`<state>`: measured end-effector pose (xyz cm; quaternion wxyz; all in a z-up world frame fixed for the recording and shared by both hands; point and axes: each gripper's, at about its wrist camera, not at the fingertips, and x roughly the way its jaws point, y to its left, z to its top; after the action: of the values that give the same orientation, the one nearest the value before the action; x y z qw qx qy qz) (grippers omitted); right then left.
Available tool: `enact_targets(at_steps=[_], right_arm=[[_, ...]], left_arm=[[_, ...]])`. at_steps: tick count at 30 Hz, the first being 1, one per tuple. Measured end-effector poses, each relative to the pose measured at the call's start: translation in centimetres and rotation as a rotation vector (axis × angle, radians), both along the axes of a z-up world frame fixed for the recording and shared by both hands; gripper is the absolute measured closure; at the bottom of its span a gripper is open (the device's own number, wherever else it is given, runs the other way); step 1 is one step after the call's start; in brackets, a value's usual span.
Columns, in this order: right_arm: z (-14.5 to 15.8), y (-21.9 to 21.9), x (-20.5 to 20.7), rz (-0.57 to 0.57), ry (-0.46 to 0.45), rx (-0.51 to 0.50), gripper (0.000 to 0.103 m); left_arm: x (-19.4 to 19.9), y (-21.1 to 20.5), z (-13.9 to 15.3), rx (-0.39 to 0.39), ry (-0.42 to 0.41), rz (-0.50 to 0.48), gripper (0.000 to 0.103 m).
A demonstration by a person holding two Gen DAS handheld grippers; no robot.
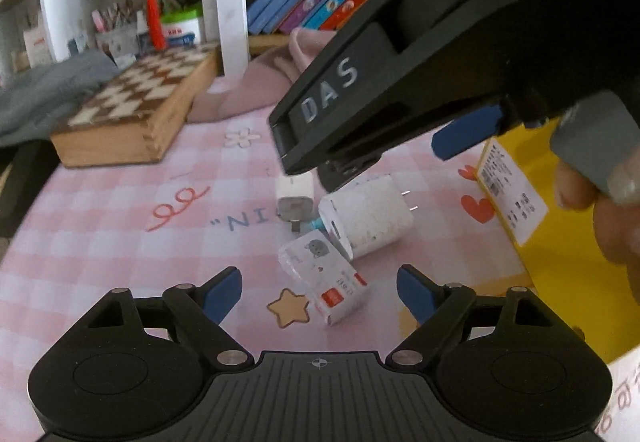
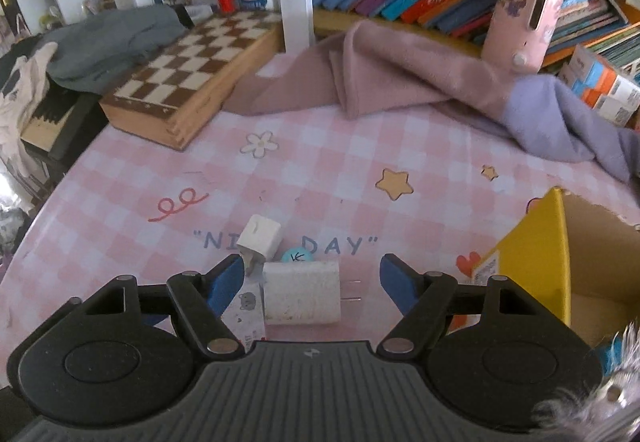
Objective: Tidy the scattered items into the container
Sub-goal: 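Grasp the small red-labelled white box with the left tool while the right tool grasps the white foam block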
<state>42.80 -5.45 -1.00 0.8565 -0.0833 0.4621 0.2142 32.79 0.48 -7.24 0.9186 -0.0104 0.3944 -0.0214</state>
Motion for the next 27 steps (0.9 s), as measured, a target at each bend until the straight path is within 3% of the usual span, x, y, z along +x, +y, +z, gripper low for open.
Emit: enact_targets(at_steps=[2,6,7,11,17,20,21,23,27], right_arm=[[-0.6,0.3,0.3,0.009,0.014,-0.012,0.029],[-1.5,0.7,0.6,0.025,0.026,-0.037,0.036],[-1.5,0.6,0.6,0.025,0.021,-0.039,0.037],[-1.6,0.4,0.4,0.029,-0.001,-0.045,0.038],[-2.2,0.8,0.6,0.045,0.001,-0.043,0.042],[-2.2,0.7,0.7,0.05,0.004,-0.033,0.043],[-2.2,0.6,0.7,0.055,0.011,-0.018,0.05],[-2.1,0.5,0.6,0.059,0.02,0.003,0.056],[-1.5,0.3,0.2,0.052,-0.008,0.009,0.087]], left_arm=[[0.5,0.0,-0.4,-0.012,0.013,-0.003,0.024],[0.6,0.0,-0.8,0.032,0.029,-0.032,0.053],[0.5,0.2,-0.8,0.041,0.033,-0.036,0.056],[0.3,1.5,-0.5,0.03,0.052,0.047,0.058],[1.3,1.1,-0.8,0.065,0.038,0.01,0.059],[1.8,1.2,-0.7,0.057,0.036,0.009,0.067],[1.9,1.3,-0.6,0.054,0.037,0.004,0.075],[2.0,1.5,-0.6,0.046,0.042,-0.004,0.075],[1.5,2.2,-0.4,0.021,0.052,0.012,0.075]])
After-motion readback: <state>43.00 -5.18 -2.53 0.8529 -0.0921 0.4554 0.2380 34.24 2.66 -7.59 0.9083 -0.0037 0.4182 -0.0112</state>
